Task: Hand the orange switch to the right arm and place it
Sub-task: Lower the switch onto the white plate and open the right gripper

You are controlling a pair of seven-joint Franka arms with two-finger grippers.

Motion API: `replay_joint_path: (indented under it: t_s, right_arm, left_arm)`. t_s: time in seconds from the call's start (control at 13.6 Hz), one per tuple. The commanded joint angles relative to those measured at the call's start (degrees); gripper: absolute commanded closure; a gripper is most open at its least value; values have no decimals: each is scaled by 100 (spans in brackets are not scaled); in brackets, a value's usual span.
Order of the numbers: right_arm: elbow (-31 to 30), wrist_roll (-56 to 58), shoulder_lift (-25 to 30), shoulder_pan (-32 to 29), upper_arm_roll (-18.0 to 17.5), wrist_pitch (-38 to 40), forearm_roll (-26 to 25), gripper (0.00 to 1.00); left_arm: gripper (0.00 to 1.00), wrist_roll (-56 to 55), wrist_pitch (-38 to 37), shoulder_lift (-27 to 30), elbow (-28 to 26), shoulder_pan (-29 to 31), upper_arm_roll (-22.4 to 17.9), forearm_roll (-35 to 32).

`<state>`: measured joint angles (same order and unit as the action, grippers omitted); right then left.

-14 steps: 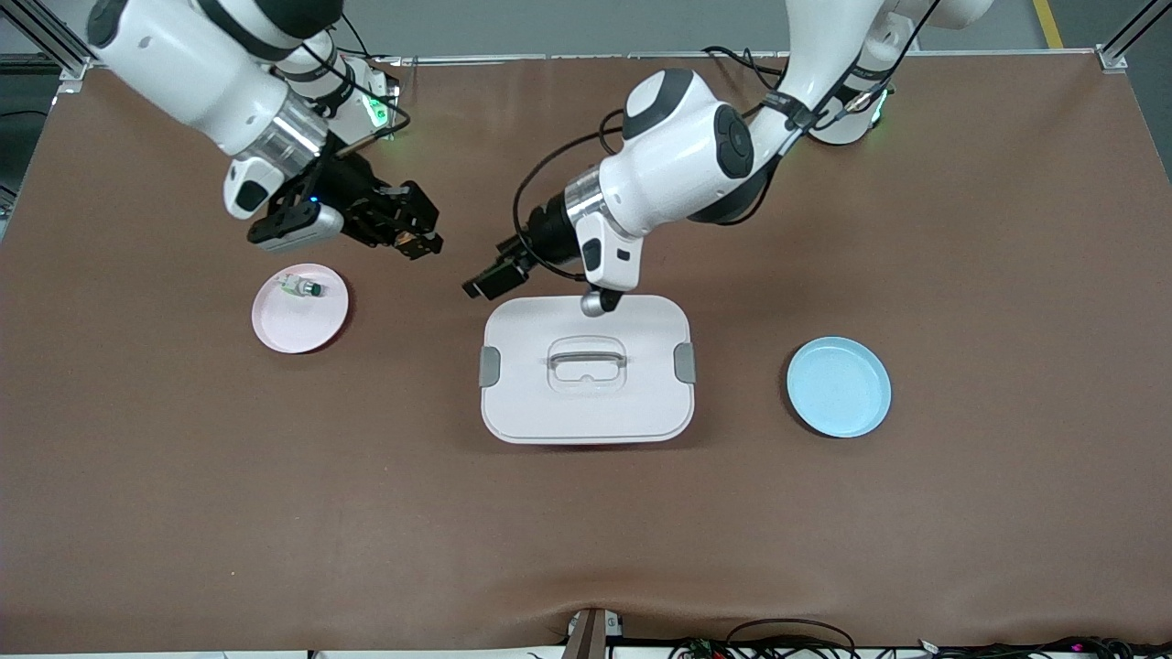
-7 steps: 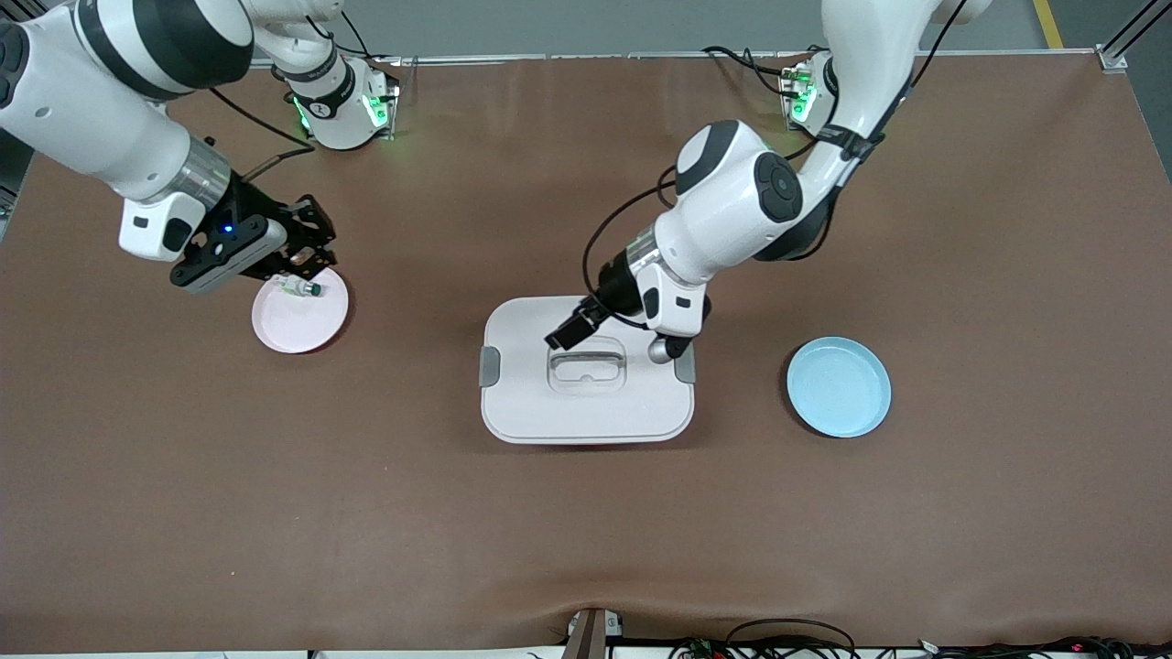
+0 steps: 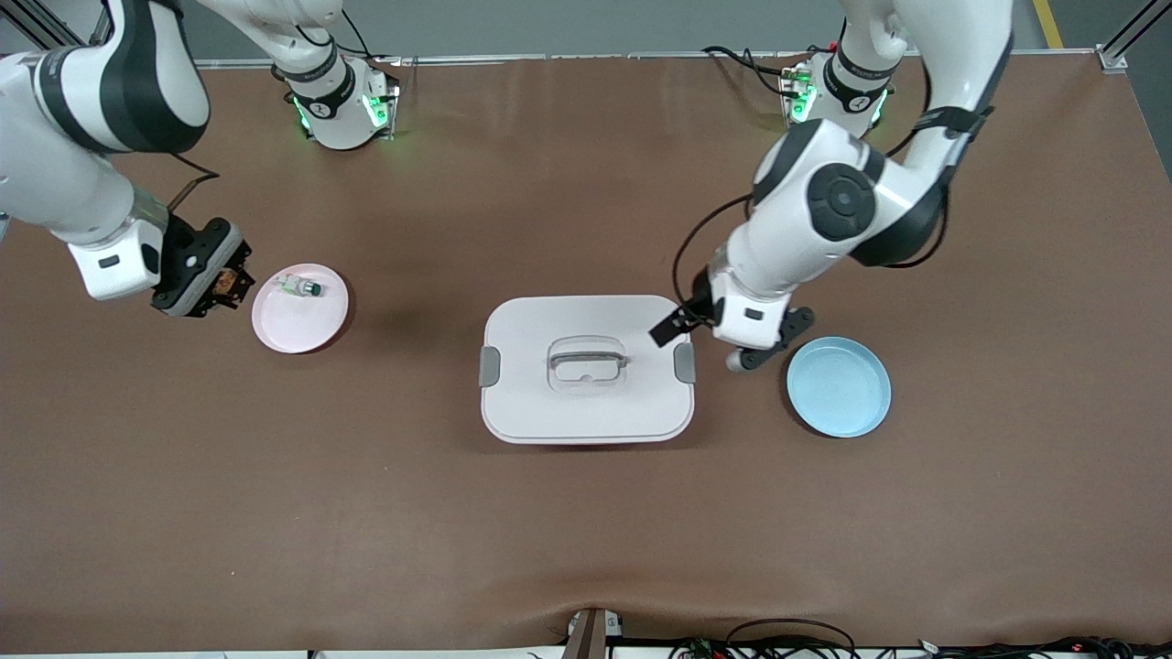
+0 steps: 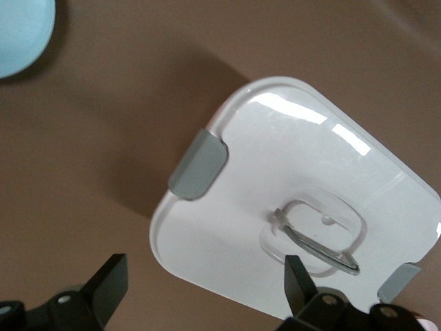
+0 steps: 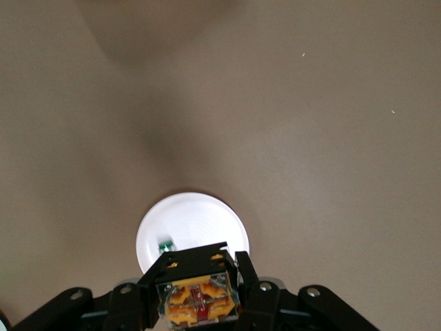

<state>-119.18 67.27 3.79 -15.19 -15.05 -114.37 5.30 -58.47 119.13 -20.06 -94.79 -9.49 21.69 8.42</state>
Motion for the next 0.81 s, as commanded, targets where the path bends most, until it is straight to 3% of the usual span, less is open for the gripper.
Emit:
replay_joint_path:
  t_s: [0.0,0.22,0.44,0.74]
  right_arm:
    - [-367,635,87,-133,-103,-321,-274,100]
    - [-1210,1189,122,-256,-103,-1436,-310,100]
    - [-1633,1806,43,-335,-103,-2053,-319,100]
    - [-2021,1964,-386,-326,-103,-2773,-529,100]
  left_arm:
    - [0,730,-406,380,-198,420,28,-86]
    - [0,1712,-610,739,-443,956,28,-86]
    - [0,2995,-610,1284,-1084,1518,28,-86]
    - [0,4482,-654,1602,-1270,2213,37,-77]
